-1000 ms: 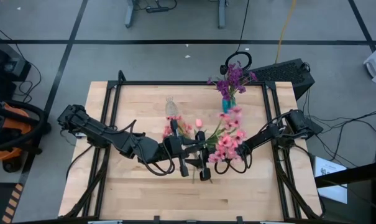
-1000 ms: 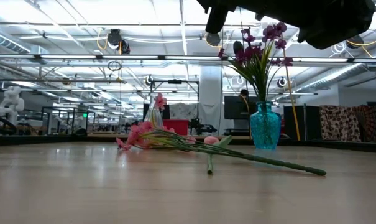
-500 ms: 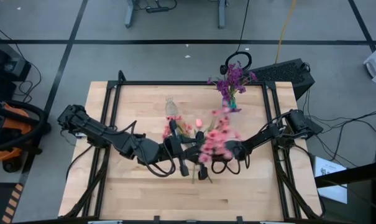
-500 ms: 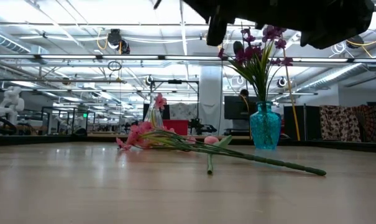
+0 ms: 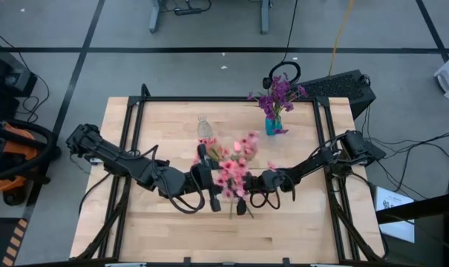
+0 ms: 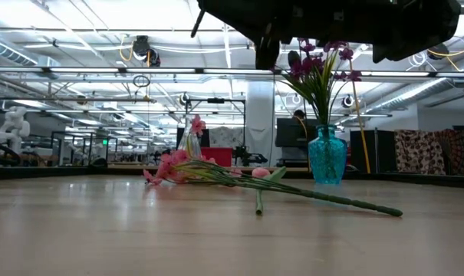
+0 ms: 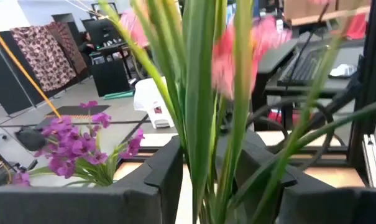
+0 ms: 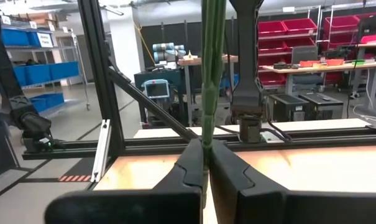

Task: Sort flowers into vase by color
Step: Put the left pink flower into the transparent vase

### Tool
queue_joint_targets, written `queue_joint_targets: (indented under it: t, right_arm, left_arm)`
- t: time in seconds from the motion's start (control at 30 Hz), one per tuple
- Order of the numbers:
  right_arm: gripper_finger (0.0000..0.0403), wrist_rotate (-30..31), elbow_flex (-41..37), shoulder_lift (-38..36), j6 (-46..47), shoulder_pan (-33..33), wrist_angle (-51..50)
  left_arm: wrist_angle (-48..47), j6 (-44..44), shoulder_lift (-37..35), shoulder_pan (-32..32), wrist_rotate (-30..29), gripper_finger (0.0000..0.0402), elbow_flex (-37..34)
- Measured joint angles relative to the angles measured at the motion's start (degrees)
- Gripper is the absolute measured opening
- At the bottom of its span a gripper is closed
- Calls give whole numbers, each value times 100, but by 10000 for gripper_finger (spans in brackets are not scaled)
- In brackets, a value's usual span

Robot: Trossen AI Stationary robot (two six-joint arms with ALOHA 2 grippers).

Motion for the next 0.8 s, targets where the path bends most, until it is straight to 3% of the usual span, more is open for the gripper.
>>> queue_joint_targets:
  t: [0.67, 0.8]
  right_arm:
    - [0, -17, 0, -2, 88, -87, -317]
    - [0, -17, 0, -4, 119, -98, -409]
  left_arm:
    - [-433, -145, -148, 1, -34, 140, 2]
    - [-529, -145, -148, 1, -29, 122, 2]
